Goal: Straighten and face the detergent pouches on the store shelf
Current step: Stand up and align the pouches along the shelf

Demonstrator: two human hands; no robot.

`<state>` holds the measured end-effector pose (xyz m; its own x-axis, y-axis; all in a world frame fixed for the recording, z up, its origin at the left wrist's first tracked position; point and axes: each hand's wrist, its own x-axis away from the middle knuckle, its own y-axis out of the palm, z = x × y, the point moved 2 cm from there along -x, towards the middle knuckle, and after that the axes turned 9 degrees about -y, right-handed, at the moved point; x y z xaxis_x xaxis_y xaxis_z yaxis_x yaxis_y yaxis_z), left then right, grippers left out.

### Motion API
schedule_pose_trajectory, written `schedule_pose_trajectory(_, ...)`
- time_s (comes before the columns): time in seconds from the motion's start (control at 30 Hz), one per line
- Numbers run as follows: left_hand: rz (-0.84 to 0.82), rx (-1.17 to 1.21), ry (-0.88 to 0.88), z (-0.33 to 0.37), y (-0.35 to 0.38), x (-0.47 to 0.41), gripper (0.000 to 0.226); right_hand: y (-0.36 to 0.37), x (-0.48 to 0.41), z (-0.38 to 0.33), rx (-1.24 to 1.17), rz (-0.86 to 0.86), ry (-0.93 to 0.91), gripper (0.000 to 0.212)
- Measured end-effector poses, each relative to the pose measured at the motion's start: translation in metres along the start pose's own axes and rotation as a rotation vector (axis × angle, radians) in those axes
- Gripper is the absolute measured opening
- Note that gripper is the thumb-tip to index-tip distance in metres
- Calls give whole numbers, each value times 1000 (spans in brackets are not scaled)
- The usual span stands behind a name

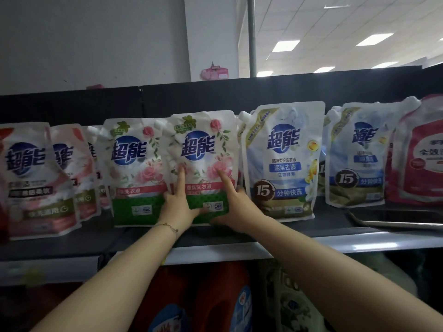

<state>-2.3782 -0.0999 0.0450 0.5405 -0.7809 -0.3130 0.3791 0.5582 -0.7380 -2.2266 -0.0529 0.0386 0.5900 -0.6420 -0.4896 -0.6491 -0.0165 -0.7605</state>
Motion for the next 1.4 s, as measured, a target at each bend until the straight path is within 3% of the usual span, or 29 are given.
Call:
schedule_pose_trajectory(0.3, -5, 120, 75, -6, 16, -16, 128, 7, -5, 4, 131, 91, 17, 118)
schedule_pose_trajectory(0.53, -94, 170, 97, 3, 21, -12, 124, -8, 3, -9, 211, 56, 135, 103)
schedule_pose_trajectory(0.6, -153, 172, 123, 1, 16, -12, 125, -11, 7, -22, 347, 87, 149, 88)
schedule_pose_trajectory(0.67, -219, 152, 173, -3, 8, -10, 122, -12, 9, -37, 456, 126, 89, 60)
schedule_pose_trajectory(0.77, -201, 83, 235, -16, -7, -7, 102, -7, 7, -57, 476, 113, -37, 37)
schedule_pose_trajectory(0.9, -17, -33, 236, -42, -30, -11, 52, 19, -9, -76, 350, 23, -124, 35)
schedule_pose_trajectory(0.97, 126, -110, 162, -55, -42, -13, 41, 35, -19, -81, 254, -9, -110, 38)
schedule_pose_trajectory(1.1, 348, -68, -3, -90, -60, -20, 67, 65, -39, -88, 164, -114, -123, 65)
schedule_pose_trajectory(1.27, 191, 58, -168, -135, -53, -48, 104, 96, -55, -100, 142, -62, -84, 75)
schedule_pose_trajectory(1.4, 104, 66, -145, -149, -41, -59, 112, 110, -55, -96, 308, -2, -141, 77)
